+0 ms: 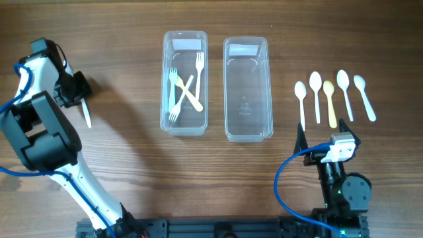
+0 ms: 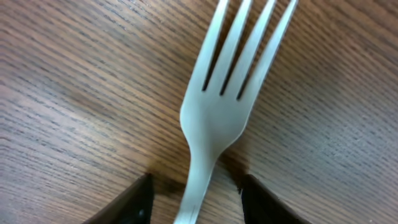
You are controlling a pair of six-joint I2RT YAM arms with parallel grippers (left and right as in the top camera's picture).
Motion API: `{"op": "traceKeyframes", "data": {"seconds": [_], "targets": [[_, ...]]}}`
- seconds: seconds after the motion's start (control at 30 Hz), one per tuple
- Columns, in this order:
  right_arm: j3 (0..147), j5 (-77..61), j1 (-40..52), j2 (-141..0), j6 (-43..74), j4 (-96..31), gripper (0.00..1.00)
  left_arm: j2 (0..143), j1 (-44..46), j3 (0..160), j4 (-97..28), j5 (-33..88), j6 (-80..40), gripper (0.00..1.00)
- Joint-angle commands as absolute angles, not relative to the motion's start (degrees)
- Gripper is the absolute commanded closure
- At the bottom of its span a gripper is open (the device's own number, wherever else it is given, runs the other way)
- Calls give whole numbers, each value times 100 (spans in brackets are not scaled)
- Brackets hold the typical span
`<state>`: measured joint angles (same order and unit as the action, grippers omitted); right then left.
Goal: Pack container
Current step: 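Carry the last white fork into the left container and release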
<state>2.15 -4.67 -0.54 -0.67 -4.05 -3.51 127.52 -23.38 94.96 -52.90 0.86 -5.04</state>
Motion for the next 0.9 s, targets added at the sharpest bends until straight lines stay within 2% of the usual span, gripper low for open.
{"op": "traceKeyframes", "data": {"seconds": [0.0,0.2,0.3,0.5,0.73,0.87], "targets": [[187,-412,-40,-21,-301,-314,0,13163,-2346,9373,-5424,246,-539,82],[187,-412,-40,-21,-303,-314,0,13102,-2346,9384,-5605,60,-539,96],[187,-412,-40,-21,-301,-314,0,12897,-2346,9594,-5835,-329,-539,96],[187,-412,-40,-21,-301,-314,0,12197,-2213,10737,-6394,-235,-690,96],[187,-412,-40,-21,-301,-314,0,11537,-1282,11264,-6200,609,-1098,96],[187,-412,-40,-21,-303,-314,0,11590,-318,11262,-6110,792,-1098,95]]}}
